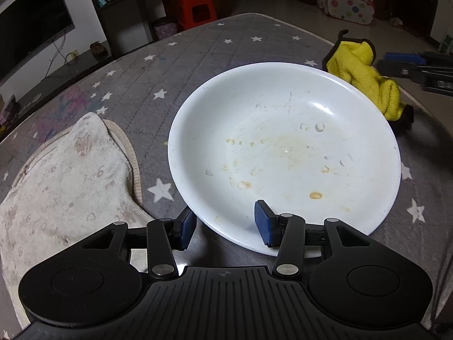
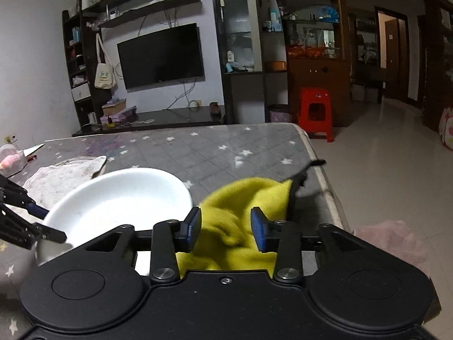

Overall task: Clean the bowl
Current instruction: 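Wipe the bowl rim with the yellow cloth in the right gripper while the left holds the bowl, then lower the yellow cloth into the bowl with the right gripper, then rub the yellow cloth around the bowl interior with the right gripper while the left holds the rim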

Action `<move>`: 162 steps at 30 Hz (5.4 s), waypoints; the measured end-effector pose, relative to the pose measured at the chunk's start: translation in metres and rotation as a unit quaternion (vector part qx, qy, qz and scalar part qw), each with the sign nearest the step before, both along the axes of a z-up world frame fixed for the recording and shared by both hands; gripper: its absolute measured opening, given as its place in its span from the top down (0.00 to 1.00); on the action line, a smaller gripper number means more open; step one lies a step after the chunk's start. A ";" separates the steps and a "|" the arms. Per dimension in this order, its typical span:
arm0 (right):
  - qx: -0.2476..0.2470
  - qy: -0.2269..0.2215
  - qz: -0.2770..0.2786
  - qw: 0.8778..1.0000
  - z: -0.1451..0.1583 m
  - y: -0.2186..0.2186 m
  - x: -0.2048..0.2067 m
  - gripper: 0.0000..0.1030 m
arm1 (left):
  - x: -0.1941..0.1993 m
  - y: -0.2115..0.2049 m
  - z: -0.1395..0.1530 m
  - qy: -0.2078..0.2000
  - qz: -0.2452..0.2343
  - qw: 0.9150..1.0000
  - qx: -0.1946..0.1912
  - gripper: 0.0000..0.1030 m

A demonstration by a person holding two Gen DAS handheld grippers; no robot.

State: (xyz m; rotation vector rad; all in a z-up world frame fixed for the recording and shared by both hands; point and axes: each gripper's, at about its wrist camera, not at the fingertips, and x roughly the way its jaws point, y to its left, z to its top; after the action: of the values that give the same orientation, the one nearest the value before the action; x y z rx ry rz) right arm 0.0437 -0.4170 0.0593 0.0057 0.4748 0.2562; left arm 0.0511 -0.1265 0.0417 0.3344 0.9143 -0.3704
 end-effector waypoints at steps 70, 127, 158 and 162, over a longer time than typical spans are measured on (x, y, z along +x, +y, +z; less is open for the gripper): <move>0.016 0.077 0.040 0.996 -0.029 0.078 -0.005 0.82 | -0.027 0.014 -0.005 -0.001 0.093 0.991 -0.097 0.43; -0.042 0.070 0.034 0.996 -0.027 0.087 -0.021 0.82 | -0.033 0.015 -0.006 0.001 0.101 0.988 -0.117 0.63; -0.056 0.070 0.040 0.995 -0.030 0.081 -0.015 0.82 | -0.019 0.010 -0.007 -0.007 0.068 0.996 -0.064 0.67; -0.063 0.067 0.038 0.995 -0.031 0.082 -0.005 0.82 | -0.020 0.009 -0.008 -0.008 0.070 0.995 -0.065 0.65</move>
State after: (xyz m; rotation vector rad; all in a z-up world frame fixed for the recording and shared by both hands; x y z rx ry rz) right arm 0.0383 -0.3349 0.0284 -0.1189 0.6240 0.3020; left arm 0.0316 -0.1173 0.0340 0.1533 0.8881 -0.2963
